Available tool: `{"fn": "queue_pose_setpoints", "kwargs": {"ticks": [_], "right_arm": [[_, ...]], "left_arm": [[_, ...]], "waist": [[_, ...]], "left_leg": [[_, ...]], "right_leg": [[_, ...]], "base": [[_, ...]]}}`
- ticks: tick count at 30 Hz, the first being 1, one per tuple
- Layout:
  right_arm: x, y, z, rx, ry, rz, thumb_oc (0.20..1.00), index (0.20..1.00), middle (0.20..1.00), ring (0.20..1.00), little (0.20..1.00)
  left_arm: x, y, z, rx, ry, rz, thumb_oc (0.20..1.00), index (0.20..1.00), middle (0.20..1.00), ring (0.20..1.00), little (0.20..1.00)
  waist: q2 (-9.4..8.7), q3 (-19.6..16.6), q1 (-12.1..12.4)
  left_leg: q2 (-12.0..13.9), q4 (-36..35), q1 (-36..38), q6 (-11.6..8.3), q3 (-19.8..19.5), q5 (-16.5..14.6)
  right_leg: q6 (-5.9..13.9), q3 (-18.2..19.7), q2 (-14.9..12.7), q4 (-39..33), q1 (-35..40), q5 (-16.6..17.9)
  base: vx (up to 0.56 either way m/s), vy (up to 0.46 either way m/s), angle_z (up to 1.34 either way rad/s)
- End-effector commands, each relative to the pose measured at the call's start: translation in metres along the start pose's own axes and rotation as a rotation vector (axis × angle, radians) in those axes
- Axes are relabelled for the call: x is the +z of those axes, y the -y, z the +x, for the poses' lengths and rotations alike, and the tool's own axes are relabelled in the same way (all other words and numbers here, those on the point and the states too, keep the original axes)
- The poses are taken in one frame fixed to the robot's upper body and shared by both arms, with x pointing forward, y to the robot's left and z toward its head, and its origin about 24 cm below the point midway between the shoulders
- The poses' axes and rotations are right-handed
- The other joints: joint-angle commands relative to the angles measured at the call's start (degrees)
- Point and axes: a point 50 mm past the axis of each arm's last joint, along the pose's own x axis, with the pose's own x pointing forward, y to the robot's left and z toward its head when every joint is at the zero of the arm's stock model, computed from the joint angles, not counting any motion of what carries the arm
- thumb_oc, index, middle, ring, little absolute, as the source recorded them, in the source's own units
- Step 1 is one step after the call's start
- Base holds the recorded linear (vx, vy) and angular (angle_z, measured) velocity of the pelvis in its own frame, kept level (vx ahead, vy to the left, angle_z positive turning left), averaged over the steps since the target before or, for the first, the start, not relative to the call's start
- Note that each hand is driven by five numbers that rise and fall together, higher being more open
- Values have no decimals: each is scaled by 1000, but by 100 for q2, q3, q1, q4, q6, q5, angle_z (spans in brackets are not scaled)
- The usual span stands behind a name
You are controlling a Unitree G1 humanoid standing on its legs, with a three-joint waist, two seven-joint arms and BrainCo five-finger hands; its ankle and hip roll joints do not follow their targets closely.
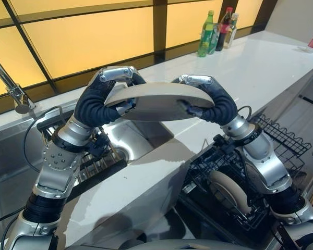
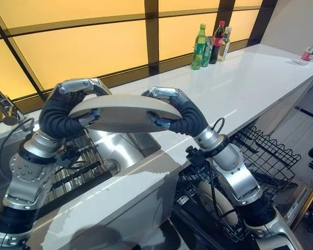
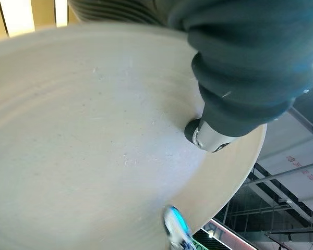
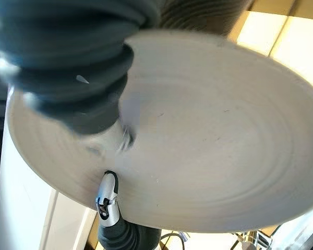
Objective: Pick up plates and place into dishwasher.
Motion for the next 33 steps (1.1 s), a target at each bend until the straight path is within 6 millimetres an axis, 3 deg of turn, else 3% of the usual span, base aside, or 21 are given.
{"fn": "queue_pose_setpoints", "kwargs": {"ticks": [1,12,16,17,18,23,28,33], "right_arm": [[10,-4,3,12,57,72,200,200,200,200,200],[5,-6,5,4,39,84,200,200,200,200,200],[5,-2,4,-30,30,47,200,200,200,200,200],[4,0,4,-45,27,28,200,200,200,200,200],[3,3,2,-66,22,-2,200,200,200,200,200],[2,23,-10,-159,-8,-94,200,200,200,200,200],[2,33,-16,-202,-68,-258,200,200,200,200,200],[1,61,-32,-284,-161,-397,200,200,200,200,200]], "left_arm": [[18,7,18,-51,172,-24,200,200,200,200,200],[17,5,19,17,175,-4,200,200,200,200,200],[9,0,18,98,104,-3,200,200,200,200,200],[7,0,16,106,88,23,282,282,282,282,282],[5,0,14,120,75,95,1000,1000,1000,1000,1000],[-3,-46,-11,473,-1,168,1000,1000,1000,1000,1000],[-1,-58,-31,596,-65,250,1000,1000,1000,1000,1000],[-5,-69,-44,646,-139,267,1000,1000,1000,1000,1000]], "waist": [[23,-408,-38],[2,-402,-26],[-3,-398,-24],[-3,-396,-14],[-1,-394,-13],[5,-446,-7],[-3,-431,-17],[-18,-433,-146]], "left_leg": [[34,-4,61,110,91,-245],[74,-4,104,96,96,-240],[79,-4,109,88,99,-229],[79,-4,112,88,93,-229],[79,-4,116,85,98,-227],[94,-4,117,83,120,-217],[88,-4,118,76,92,-212],[99,-4,151,65,154,-235]], "right_leg": [[126,4,-132,204,-186,84],[82,-7,-87,221,-137,51],[66,-15,-71,219,-115,42],[63,-20,-67,214,-105,44],[63,-22,-62,211,-99,47],[52,6,-60,217,-108,50],[27,49,-56,236,-133,51],[19,221,-39,185,-149,88]], "base": [[0,0,0],[0,0,0],[0,0,0],[0,0,0],[0,0,0],[0,0,0],[0,0,0],[27,20,-6]]}}
